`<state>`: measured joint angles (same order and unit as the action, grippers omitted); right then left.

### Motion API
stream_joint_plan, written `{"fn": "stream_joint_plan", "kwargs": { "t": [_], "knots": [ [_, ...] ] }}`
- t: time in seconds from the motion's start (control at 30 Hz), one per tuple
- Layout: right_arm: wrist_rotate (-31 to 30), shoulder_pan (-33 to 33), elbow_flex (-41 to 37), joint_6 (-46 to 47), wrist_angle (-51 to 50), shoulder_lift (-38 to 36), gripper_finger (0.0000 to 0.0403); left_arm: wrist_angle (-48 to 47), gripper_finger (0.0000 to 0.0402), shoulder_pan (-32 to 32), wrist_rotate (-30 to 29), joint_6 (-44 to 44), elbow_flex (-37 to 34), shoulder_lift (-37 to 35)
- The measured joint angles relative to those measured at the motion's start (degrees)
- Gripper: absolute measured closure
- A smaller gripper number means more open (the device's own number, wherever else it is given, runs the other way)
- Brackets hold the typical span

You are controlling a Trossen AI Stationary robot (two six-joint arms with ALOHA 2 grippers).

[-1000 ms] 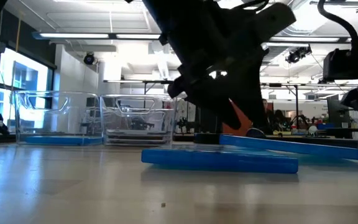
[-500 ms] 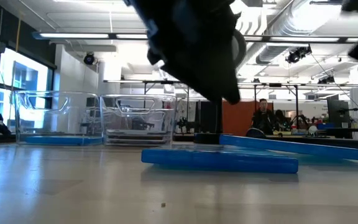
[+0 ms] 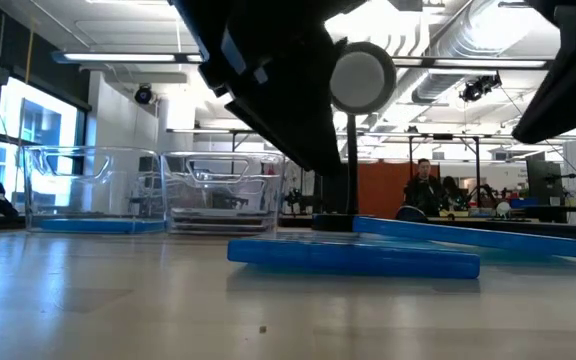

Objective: Pick & place jewel cases by type
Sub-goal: Put the top blue CD case into the left transparent bin

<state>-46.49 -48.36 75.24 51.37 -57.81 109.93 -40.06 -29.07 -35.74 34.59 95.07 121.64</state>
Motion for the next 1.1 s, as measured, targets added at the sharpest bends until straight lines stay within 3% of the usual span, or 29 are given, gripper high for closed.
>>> {"fn": "stream_joint_plan", "kwargs": {
  "t": [0.33, 0.6, 0.7, 1.0, 1.1],
  "knots": [
    [0.5, 0.9, 13.5, 2.6, -9.7, 14.5, 0.0403, -4.4, 0.0205, -0.3, 0.4, 1.9, 0.0, 0.0],
    [4.9, 4.0, 13.8, 4.1, -10.9, 15.8, 0.0397, -5.5, 0.0205, -1.0, 0.2, 3.4, 0.0, 0.0],
    [5.0, 4.9, 13.8, 3.3, -10.4, 15.8, 0.037, -5.5, 0.0205, -1.1, 0.4, 3.4, 0.0, 0.0],
    [5.0, 7.8, 13.8, -0.3, -10.4, 15.8, 0.0227, -5.5, 0.0205, -1.0, 0.2, 3.4, 0.0, 0.0],
    [5.4, 9.2, 13.8, -0.6, -10.4, 15.8, 0.0202, -5.5, 0.0205, -1.0, 0.3, 3.4, 0.0, 0.0]
  ]
}}
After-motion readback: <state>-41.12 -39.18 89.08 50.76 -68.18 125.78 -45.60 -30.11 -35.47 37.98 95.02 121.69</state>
